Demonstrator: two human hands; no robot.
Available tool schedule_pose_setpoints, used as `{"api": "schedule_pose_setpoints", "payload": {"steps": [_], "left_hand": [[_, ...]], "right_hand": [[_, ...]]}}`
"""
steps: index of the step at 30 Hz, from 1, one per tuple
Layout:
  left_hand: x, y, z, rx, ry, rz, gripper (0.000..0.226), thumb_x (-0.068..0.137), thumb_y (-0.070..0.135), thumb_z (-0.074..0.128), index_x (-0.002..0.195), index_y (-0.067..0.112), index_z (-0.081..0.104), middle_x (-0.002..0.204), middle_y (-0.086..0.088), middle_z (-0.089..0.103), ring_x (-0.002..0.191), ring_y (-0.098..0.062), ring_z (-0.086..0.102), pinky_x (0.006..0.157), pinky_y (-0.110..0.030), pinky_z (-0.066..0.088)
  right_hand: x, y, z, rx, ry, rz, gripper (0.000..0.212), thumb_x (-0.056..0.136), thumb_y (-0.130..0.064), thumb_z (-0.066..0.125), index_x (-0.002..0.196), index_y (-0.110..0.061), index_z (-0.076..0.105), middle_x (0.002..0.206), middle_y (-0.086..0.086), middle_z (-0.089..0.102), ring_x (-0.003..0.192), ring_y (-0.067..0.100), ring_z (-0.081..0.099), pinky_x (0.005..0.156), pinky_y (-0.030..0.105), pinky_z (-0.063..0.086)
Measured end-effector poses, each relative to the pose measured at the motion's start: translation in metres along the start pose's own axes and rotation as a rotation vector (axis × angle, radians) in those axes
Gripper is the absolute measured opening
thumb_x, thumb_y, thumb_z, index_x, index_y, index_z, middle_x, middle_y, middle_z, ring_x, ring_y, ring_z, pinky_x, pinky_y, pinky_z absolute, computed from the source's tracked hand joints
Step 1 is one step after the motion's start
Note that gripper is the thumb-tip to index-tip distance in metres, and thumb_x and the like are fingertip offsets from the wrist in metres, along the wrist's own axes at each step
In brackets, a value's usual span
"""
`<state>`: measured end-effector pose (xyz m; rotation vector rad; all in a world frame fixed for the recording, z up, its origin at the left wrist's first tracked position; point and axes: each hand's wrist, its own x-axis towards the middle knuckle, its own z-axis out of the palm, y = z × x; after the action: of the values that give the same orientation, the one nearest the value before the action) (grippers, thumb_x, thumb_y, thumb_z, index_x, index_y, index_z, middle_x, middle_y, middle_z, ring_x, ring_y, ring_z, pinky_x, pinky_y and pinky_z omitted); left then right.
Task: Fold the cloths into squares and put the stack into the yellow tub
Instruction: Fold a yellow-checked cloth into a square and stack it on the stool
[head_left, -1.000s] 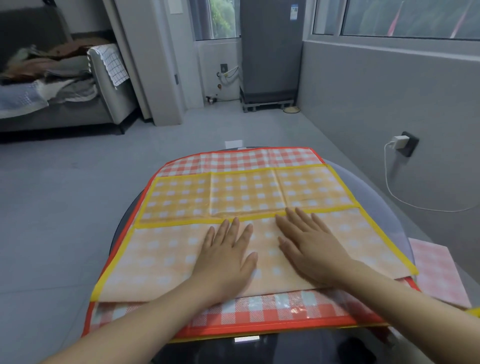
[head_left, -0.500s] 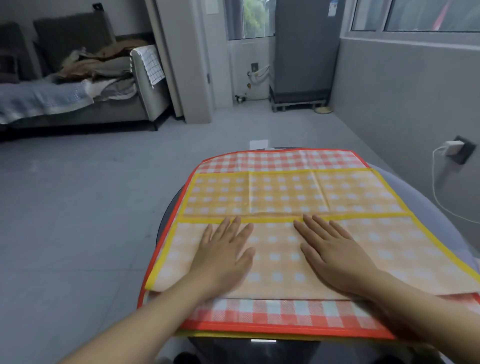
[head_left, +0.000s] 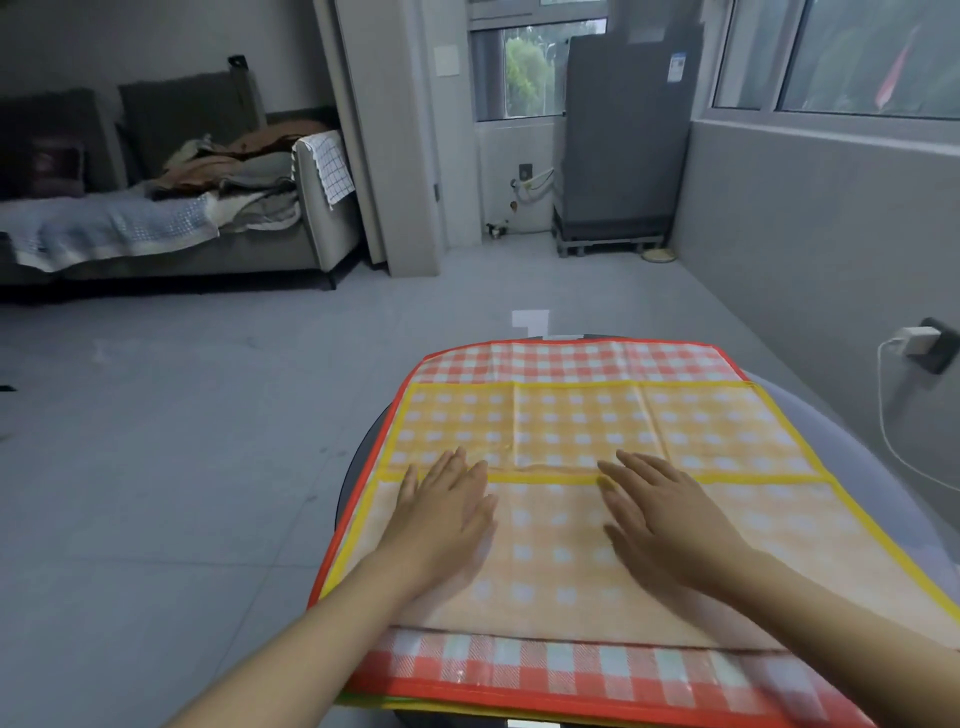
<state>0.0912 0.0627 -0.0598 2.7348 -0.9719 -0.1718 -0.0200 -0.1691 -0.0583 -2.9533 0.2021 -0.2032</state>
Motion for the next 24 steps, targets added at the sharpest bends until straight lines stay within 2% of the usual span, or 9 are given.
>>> {"api": "schedule_pose_setpoints", "payload": {"steps": [5,7,9,16,21,24], "left_hand": [[0.059,0.014,-0.011,-0.110,0.073,-0.001,0.049,0.101,0.042,0.024,0.146,0.024,0.032,0.158,0.002,0.020,0.146,-0.010,0.009,0.118,-0.037,-0.002],[0.088,0.020,-0.014,-0.115,0.098,-0.002,0.046,0.101,0.040,0.026,0.140,0.021,0.041,0.151,0.003,0.035,0.142,-0.012,0.023,0.117,-0.037,0.007],[0.116,0.026,-0.014,-0.117,0.120,-0.008,0.043,0.101,0.038,0.030,0.136,0.020,0.047,0.144,0.004,0.044,0.136,-0.014,0.033,0.114,-0.036,0.015],[0.197,0.024,-0.004,-0.149,0.171,-0.031,0.035,0.100,0.033,0.036,0.128,0.023,0.055,0.135,0.003,0.052,0.130,-0.019,0.040,0.106,-0.035,0.019],[0.221,0.013,0.008,-0.166,0.230,-0.078,0.024,0.092,0.040,0.053,0.109,0.028,0.065,0.108,0.004,0.055,0.115,-0.018,0.043,0.095,-0.033,0.023],[0.224,0.013,0.009,-0.249,0.272,-0.096,0.010,0.084,0.039,0.065,0.087,0.029,0.064,0.094,0.008,0.055,0.105,-0.014,0.044,0.089,-0.031,0.023]], "right_hand": [[0.051,0.023,-0.008,0.028,0.068,0.057,0.084,0.077,-0.062,0.001,0.139,-0.025,0.042,0.147,0.001,0.040,0.137,0.020,0.032,0.109,0.035,0.026],[0.074,0.036,-0.006,0.026,0.086,0.091,0.065,0.090,-0.057,0.017,0.137,-0.022,0.044,0.145,0.002,0.043,0.136,0.021,0.033,0.107,0.033,0.026],[0.095,0.050,-0.003,0.040,0.115,0.125,0.044,0.097,-0.041,0.035,0.134,-0.019,0.047,0.141,0.002,0.047,0.134,0.023,0.035,0.105,0.032,0.028],[0.153,0.090,0.008,0.106,0.232,0.279,0.031,0.095,-0.031,0.046,0.121,-0.020,0.059,0.125,0.003,0.059,0.124,0.028,0.042,0.098,0.037,0.029],[0.167,0.108,0.019,0.145,0.235,0.343,0.019,0.091,-0.033,0.053,0.102,-0.021,0.063,0.106,0.002,0.058,0.112,0.028,0.044,0.091,0.036,0.029],[0.173,0.108,0.019,0.156,0.212,0.373,0.015,0.090,-0.032,0.055,0.096,-0.020,0.061,0.105,0.003,0.057,0.113,0.027,0.042,0.092,0.036,0.027]]}}
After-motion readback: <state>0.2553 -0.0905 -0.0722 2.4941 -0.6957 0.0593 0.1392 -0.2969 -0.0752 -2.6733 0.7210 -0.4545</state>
